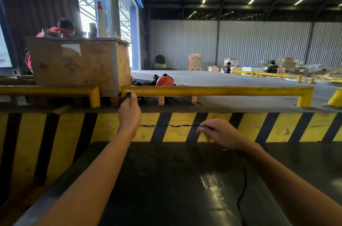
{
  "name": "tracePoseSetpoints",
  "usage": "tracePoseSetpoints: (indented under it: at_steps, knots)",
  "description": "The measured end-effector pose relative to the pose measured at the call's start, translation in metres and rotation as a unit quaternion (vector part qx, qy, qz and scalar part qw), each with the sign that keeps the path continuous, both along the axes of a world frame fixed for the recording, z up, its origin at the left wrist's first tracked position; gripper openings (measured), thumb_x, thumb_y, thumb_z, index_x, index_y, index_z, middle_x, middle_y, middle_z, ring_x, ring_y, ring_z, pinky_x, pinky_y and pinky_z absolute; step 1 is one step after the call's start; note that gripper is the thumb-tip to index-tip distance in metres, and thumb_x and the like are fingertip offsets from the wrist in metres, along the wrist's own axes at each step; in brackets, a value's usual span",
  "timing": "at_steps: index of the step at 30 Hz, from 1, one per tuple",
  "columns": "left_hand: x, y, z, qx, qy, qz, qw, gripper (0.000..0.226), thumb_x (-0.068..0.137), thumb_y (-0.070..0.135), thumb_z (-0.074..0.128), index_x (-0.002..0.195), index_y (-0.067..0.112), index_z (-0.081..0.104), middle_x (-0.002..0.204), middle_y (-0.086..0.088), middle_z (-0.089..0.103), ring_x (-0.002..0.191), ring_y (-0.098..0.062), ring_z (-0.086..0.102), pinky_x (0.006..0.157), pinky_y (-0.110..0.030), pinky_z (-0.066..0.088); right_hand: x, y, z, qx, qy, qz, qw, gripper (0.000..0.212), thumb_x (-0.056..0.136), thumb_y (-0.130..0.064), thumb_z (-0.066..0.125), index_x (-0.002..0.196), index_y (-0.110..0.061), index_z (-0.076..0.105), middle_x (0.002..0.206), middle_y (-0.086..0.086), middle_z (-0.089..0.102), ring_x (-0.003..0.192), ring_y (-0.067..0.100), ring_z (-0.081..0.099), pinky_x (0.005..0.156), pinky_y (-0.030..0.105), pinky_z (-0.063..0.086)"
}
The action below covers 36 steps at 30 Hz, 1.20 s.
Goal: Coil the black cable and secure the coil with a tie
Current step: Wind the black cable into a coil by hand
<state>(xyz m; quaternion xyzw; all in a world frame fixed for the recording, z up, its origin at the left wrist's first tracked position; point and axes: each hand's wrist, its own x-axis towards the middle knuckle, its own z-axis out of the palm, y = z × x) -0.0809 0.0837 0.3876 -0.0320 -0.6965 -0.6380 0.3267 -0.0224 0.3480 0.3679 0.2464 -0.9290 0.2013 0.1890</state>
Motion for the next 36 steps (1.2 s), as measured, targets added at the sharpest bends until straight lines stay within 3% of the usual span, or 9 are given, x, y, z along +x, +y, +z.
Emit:
tracePoseSetpoints:
  at_steps: [5, 9, 13, 17, 22, 25, 27, 31, 36]
  knots:
    - [0.000, 0.015, -0.029, -0.399, -0.186, -0.208, 0.873, 0.038, 0.099, 0.045, 0.034, 0.093, 0.018, 0.061, 0.082, -0.003, 0.057, 0.071, -0.014, 0.054, 0.075, -0.040, 0.047, -0.014, 0.001, 0.019, -0.007, 0.090, -0.134, 0.987, 0.028, 0.097, -0.035, 0.044, 0.088, -0.017, 0.064, 0.079, 0.003, 0.066, 0.069, 0.014, 0.059, 0.060, 0.033, 0.045]
    - [0.018, 0.023, -0.034, -0.308, -0.339, -0.488, 0.743, 0.036, 0.097, 0.050, 0.030, 0.121, 0.041, 0.055, 0.130, -0.001, 0.050, 0.114, -0.022, 0.051, 0.090, -0.042, 0.041, -0.026, -0.006, 0.015, -0.001, 0.111, -0.203, 0.973, 0.035, 0.099, -0.040, 0.037, 0.099, -0.015, 0.061, 0.079, -0.001, 0.063, 0.069, 0.013, 0.058, 0.054, 0.027, 0.038]
    - [0.035, 0.032, -0.025, -0.095, -0.301, -0.650, 0.691, 0.041, 0.095, 0.051, 0.031, 0.126, 0.041, 0.057, 0.137, 0.001, 0.054, 0.126, -0.028, 0.050, 0.096, -0.052, 0.042, -0.028, -0.012, -0.002, -0.057, 0.014, -0.209, 0.976, 0.034, 0.099, -0.038, 0.036, 0.108, -0.013, 0.058, 0.091, 0.004, 0.067, 0.077, 0.015, 0.062, 0.061, 0.026, 0.045]
    - [0.041, 0.048, -0.012, 0.072, -0.212, -0.680, 0.698, 0.043, 0.094, 0.046, 0.038, 0.130, 0.031, 0.057, 0.140, -0.010, 0.053, 0.119, -0.030, 0.056, 0.096, -0.058, 0.044, -0.017, -0.043, -0.048, 0.073, -0.081, -0.061, 0.992, 0.017, 0.096, -0.027, 0.046, 0.108, -0.021, 0.057, 0.097, -0.005, 0.065, 0.082, 0.004, 0.062, 0.069, 0.021, 0.051]
    - [0.028, 0.047, -0.004, 0.227, -0.087, -0.515, 0.822, 0.035, 0.099, 0.043, 0.031, 0.123, 0.037, 0.056, 0.150, -0.005, 0.035, 0.137, -0.029, 0.032, 0.105, -0.064, 0.026, 0.001, -0.057, -0.042, 0.075, -0.089, -0.016, 0.993, 0.014, 0.097, -0.036, 0.041, 0.099, -0.026, 0.050, 0.072, -0.013, 0.051, 0.062, -0.003, 0.052, 0.058, 0.016, 0.041]
    - [0.017, 0.035, -0.006, 0.169, -0.047, -0.380, 0.908, 0.036, 0.100, 0.041, 0.029, 0.128, 0.039, 0.050, 0.151, -0.002, 0.035, 0.142, -0.024, 0.024, 0.112, -0.061, 0.012, 0.009, -0.041, -0.015, 0.115, -0.066, -0.015, 0.991, 0.021, 0.097, -0.038, 0.041, 0.097, -0.023, 0.056, 0.077, -0.009, 0.057, 0.068, 0.003, 0.057, 0.068, 0.024, 0.050]
    - [0.014, 0.030, -0.011, -0.009, -0.055, -0.291, 0.955, 0.039, 0.097, 0.047, 0.030, 0.129, 0.036, 0.050, 0.139, 0.001, 0.047, 0.131, -0.022, 0.037, 0.105, -0.052, 0.029, 0.011, -0.031, 0.003, 0.124, -0.031, -0.029, 0.991, 0.026, 0.097, -0.037, 0.042, 0.096, -0.020, 0.061, 0.082, -0.002, 0.064, 0.074, 0.009, 0.061, 0.073, 0.029, 0.053]
    - [0.014, 0.028, -0.032, -0.345, -0.135, -0.264, 0.890, 0.042, 0.100, 0.047, 0.028, 0.131, 0.030, 0.049, 0.119, -0.001, 0.052, 0.095, -0.012, 0.049, 0.081, -0.033, 0.040, 0.005, -0.012, 0.031, 0.133, 0.052, -0.063, 0.988, 0.030, 0.094, -0.041, 0.050, 0.091, -0.015, 0.065, 0.079, 0.001, 0.065, 0.071, 0.013, 0.059, 0.063, 0.028, 0.047]
    - [0.032, 0.036, -0.035, -0.237, -0.320, -0.512, 0.761, 0.043, 0.097, 0.055, 0.025, 0.121, 0.037, 0.056, 0.132, -0.009, 0.054, 0.120, -0.031, 0.051, 0.094, -0.049, 0.044, -0.002, -0.012, 0.031, 0.118, 0.142, -0.099, 0.978, 0.033, 0.087, -0.051, 0.055, 0.084, -0.019, 0.061, 0.071, -0.003, 0.058, 0.064, 0.011, 0.053, 0.051, 0.024, 0.031]
